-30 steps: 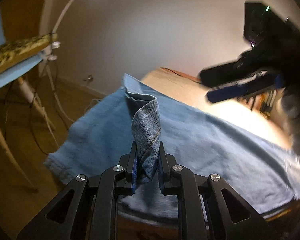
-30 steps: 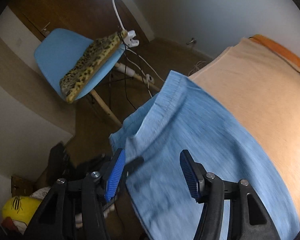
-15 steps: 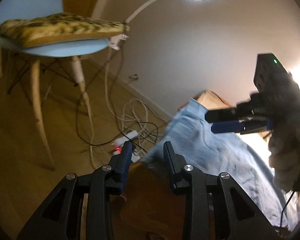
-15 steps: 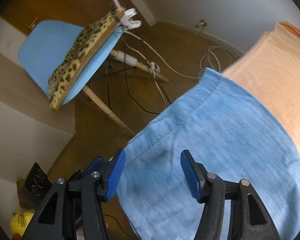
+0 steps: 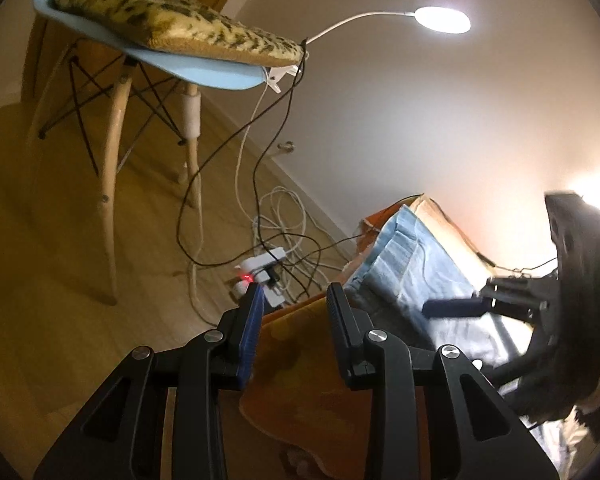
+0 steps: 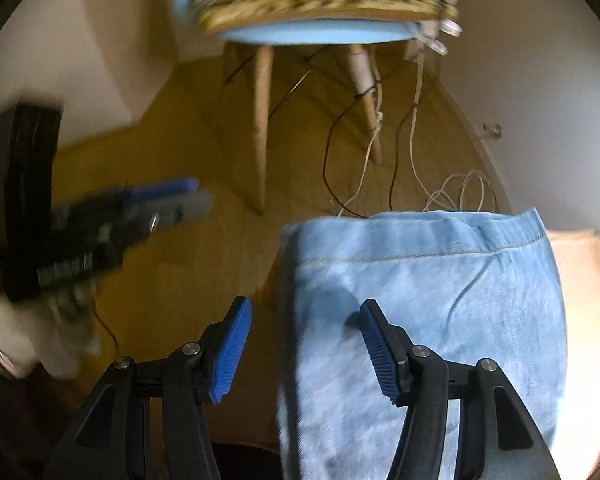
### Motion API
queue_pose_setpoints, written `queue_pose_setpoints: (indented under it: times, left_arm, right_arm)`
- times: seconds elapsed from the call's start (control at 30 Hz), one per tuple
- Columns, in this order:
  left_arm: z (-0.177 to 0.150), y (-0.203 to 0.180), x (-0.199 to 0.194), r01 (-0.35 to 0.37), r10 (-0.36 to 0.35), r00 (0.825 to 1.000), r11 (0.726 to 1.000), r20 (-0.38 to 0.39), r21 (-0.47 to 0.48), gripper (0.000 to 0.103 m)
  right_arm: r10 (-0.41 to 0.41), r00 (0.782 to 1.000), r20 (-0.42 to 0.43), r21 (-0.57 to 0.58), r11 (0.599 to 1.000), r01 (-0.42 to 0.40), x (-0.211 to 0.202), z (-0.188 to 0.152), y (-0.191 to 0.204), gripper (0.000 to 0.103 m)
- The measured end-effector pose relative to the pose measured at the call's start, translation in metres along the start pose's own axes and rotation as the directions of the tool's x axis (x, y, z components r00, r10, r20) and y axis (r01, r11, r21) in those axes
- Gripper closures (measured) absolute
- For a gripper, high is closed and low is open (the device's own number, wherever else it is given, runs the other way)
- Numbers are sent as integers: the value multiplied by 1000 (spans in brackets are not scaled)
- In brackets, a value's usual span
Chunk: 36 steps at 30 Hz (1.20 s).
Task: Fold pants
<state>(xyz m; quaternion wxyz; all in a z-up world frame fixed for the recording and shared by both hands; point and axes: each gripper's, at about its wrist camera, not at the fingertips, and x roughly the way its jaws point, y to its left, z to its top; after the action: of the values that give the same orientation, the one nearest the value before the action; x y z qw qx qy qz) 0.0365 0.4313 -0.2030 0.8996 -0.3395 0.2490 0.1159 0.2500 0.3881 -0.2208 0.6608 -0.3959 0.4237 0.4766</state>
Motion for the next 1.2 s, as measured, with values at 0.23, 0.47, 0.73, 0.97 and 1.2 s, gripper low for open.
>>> queue_pose_setpoints:
  times: [0.23,0.47,0.73,0.97,1.2]
  left_arm:
    - [-3,5,14,113,-119,991,989,-56,-101,72]
    - [-6,-4,27,227,-248,964,956,-99,-186,72]
    - [1,-20,36,320,-351,933,910,-77,-264,56]
    - [10,-35,52,284,-322,940,921,-115,-266,55]
    - [14,-51,64,184,-213,964,966,-156,-184,58]
  right_arm:
    - [-216,976,-34,-144,967,209,17,-15,22,66]
    - [-21,999,44,117,993,16,-2,-14,-24,90]
    - [100,988,120,267,955,-129,-14,-37,-49,93]
    - [145,978,148,300,936,-184,-8,-44,-50,93]
    - [189,966,177,345,907,-241,-13,-55,-58,87]
